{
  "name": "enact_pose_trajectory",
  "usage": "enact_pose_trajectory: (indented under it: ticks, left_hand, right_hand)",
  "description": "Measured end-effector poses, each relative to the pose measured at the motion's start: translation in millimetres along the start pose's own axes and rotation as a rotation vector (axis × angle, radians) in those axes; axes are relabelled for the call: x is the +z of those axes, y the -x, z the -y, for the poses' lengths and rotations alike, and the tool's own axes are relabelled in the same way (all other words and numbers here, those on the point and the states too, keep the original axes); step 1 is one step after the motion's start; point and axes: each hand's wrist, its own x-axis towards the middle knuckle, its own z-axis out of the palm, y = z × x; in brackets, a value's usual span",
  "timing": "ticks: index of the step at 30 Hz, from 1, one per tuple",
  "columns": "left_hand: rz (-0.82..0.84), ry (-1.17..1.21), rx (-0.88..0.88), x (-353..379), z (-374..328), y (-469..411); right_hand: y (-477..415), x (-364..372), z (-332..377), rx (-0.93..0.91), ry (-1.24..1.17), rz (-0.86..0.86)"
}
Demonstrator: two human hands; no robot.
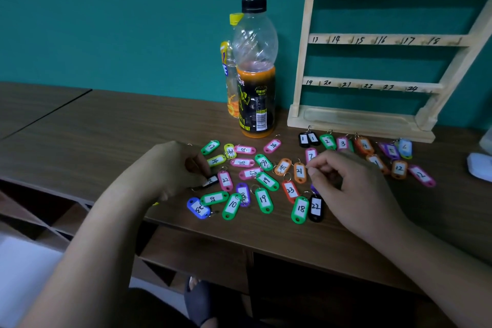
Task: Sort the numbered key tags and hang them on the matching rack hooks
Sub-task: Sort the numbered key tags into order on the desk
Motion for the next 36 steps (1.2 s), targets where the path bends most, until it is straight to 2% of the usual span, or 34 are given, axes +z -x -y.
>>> enact_pose_trajectory:
  ticks: [8,14,17,24,36]
  left_hand:
    - [-0.297,0.072,0.018,3,6,-7]
    - [-0.429,0.139,-0.043,1,20,-14]
    - [-0.428,0.143,-0.063,5,24,-20]
    - [-0.301,0.064,0.028,19,6,-28]
    - [-0.294,0.003,-0.007,23,-7,-31]
  right_hand:
    - [0,0,0,0.0,-0.005,-0.002]
    - [0,0,0,0.01,0.002,0.01]
    - [-1,0,0,0.003,0.012,0.018]
    - [0,0,1,0.009,0.015,0.017]
    - [0,0,1,0.005,0.015,0.026]
